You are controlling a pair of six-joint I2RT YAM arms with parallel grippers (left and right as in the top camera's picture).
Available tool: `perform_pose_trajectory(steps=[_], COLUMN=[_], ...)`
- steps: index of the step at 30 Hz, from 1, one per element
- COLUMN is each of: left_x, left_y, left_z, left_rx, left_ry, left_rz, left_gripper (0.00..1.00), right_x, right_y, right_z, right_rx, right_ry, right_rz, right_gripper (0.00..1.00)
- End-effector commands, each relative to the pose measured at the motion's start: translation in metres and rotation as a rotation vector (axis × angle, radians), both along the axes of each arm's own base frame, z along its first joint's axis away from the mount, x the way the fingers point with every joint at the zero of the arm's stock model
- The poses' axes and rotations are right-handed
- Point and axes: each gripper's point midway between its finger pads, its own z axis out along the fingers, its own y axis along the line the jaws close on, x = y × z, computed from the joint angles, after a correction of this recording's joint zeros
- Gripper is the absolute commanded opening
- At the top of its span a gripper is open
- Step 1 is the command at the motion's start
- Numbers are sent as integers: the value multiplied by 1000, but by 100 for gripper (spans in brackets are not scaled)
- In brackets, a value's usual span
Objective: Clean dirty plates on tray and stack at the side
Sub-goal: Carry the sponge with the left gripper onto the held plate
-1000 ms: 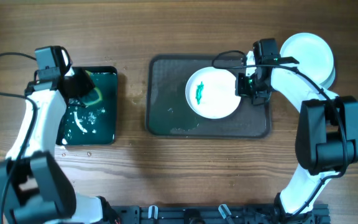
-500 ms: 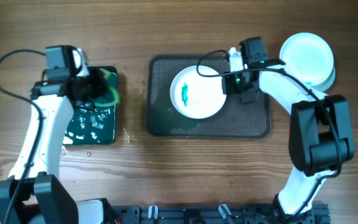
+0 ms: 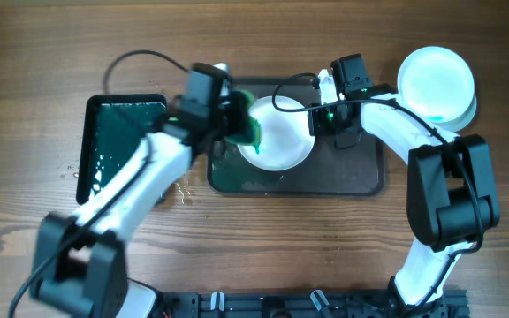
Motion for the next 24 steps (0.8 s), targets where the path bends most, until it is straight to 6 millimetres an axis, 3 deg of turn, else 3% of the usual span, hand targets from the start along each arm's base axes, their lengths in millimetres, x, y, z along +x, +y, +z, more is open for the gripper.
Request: perform_pose_trajectory(steps=[1,5,10,16,19,24], left_x=[12,19,32,33,34,33], left_y=[-32,-64,-82,-52,-20,9], left_z=[-35,-56,-65,-107,-117,-119], left_rx=[-25,-73,-106,26,179,402], left_ry=[30,10,-54,4,-9,-64], left_rz=[62,46,34,162,246,184], left_gripper=[4,4,4,4,4,4], right_x=[-7,-8,-8,-11,-11,-11], right_y=[7,7,7,6,6,6], right_z=[-6,-6,-6,-7,-7,-7], right_rx=[35,33,33,29,29,28], right_ry=[36,43,43,56,56,57], right_rz=[-1,-2,-2,-2,-1,1], right_gripper=[4,4,4,4,4,4])
